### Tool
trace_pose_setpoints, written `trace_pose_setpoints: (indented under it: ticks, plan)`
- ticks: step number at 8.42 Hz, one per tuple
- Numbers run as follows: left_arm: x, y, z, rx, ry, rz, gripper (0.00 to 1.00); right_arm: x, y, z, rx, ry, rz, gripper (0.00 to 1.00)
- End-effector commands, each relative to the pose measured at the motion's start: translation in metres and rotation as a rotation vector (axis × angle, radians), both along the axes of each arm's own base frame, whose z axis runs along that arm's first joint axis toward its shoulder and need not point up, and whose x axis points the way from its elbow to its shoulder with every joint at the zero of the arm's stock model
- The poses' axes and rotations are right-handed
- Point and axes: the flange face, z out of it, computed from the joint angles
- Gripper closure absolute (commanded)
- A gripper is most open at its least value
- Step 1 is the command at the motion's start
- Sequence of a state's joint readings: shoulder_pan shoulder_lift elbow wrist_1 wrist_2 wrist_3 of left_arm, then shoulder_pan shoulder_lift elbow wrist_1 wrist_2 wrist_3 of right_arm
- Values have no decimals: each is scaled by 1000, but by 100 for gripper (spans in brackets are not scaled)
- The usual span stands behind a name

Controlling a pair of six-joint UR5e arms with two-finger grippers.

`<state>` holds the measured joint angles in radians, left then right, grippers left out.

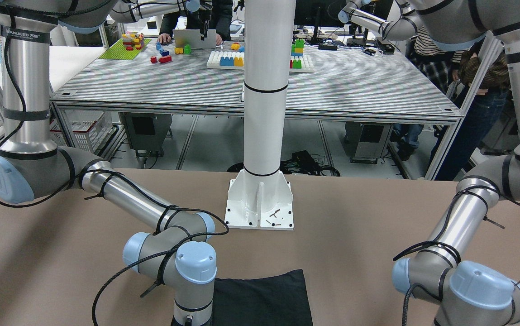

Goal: Fold clothes

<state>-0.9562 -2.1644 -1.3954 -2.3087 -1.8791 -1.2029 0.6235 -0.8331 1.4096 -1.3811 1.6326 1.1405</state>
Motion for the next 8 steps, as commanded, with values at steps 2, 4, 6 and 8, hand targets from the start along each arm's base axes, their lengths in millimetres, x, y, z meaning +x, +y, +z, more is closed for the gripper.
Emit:
trace_pose_setpoints:
  ticks: [2,4,6,8]
  plan:
    - [2,-1,3,-5,-5,1,6,-15,-2,23,2,61,-22,6]
    - [4,-1,2,-2,-10,-12,6,5,-17,18,26,63,-61,6]
    - [4,-3,-1,0,-8,-14,6,36,-29,46,-6,61,-99,6]
    - [6,-4,-5,6,-6,-20,6,58,-10,65,14,60,-117,6]
